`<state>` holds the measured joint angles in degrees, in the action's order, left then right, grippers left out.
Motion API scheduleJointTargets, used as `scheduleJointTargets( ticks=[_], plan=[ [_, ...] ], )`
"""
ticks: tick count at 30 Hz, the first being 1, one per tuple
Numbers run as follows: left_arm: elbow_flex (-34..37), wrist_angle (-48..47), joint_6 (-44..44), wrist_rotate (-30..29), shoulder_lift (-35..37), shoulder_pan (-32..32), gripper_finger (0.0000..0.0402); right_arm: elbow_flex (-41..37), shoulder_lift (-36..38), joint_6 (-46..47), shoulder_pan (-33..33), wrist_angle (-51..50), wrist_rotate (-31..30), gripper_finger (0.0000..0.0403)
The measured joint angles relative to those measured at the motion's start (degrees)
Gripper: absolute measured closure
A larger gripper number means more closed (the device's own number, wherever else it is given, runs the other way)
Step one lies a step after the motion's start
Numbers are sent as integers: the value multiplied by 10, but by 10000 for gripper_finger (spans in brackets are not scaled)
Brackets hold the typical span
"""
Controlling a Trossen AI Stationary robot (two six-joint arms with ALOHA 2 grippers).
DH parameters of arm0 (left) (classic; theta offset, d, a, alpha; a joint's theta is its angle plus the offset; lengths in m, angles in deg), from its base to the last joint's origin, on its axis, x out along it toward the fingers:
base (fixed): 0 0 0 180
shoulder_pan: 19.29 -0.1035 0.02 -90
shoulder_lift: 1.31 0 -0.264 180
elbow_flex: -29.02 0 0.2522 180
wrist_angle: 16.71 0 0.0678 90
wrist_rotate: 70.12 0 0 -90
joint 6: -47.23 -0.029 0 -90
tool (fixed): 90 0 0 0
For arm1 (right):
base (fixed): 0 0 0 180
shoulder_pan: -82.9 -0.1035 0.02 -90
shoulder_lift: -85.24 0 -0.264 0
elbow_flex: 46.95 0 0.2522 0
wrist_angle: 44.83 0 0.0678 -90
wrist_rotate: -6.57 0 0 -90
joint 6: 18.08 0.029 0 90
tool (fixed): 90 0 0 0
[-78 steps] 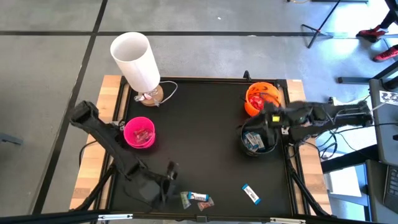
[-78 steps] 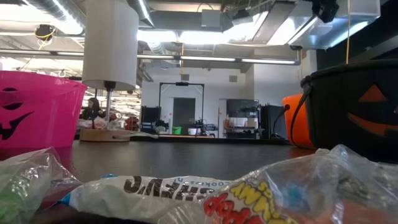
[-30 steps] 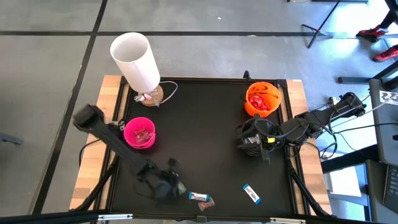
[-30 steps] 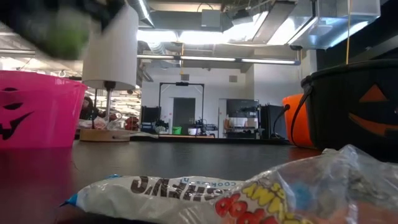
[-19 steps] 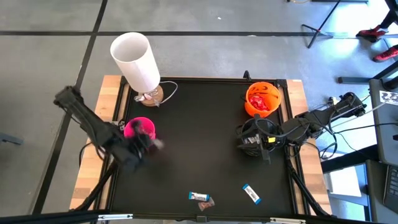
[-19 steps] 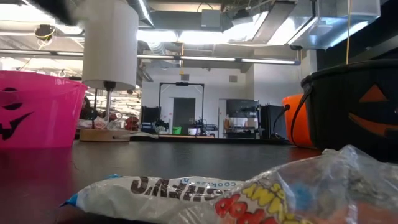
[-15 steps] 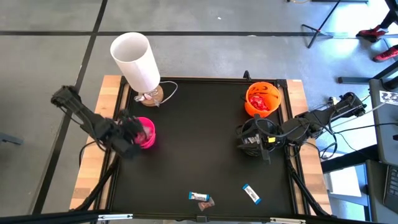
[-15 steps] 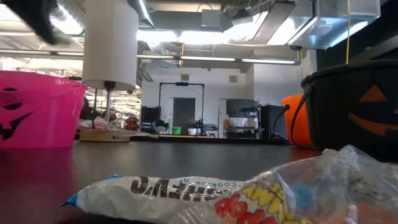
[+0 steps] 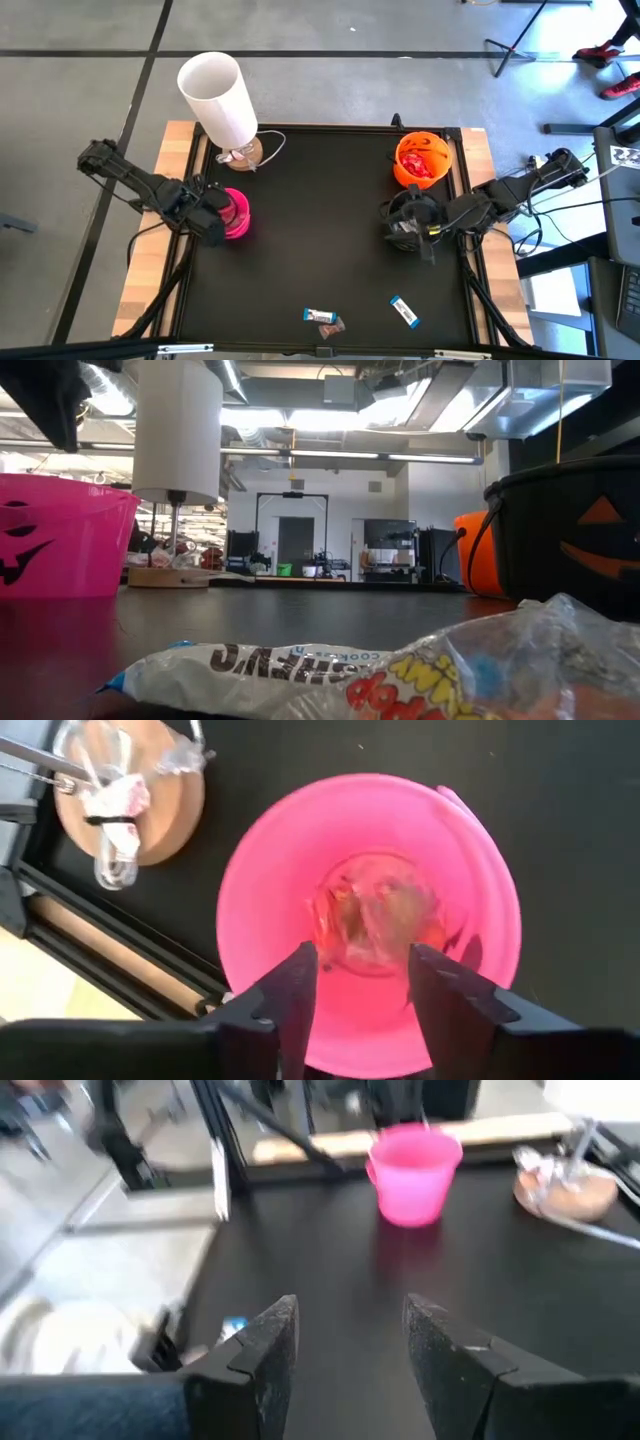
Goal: Sort candy
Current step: Put the white chocolate into the black bucket
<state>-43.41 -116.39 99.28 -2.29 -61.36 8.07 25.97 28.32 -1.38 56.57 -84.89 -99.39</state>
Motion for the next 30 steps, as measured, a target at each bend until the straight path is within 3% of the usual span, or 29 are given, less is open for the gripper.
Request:
scheduleJointTargets(
  ticks=[6, 10, 14, 17, 20, 26, 30],
  plan=[
    [-7, 27, -8, -66, 1, -5, 237, 0, -17, 11, -2, -41, -9, 225],
    [-8, 167, -97, -140, 7, 14, 241, 18, -54, 24, -28, -83, -14, 225],
    [-8, 326, -223, -141, 7, 25, 242, 66, -120, 79, -68, -169, -27, 225],
    [-9, 397, -254, -134, 7, 27, 242, 102, -174, 141, -107, -218, -18, 225],
    [-9, 426, -258, -133, 7, 25, 242, 110, -218, 227, -145, -240, 41, 225],
    [-9, 551, -326, -126, -5, 43, 242, 73, -296, 415, -229, -252, 118, 225],
    [-9, 615, -375, -127, -27, 45, 242, 56, -334, 519, -270, -248, 137, 225]
  ],
)
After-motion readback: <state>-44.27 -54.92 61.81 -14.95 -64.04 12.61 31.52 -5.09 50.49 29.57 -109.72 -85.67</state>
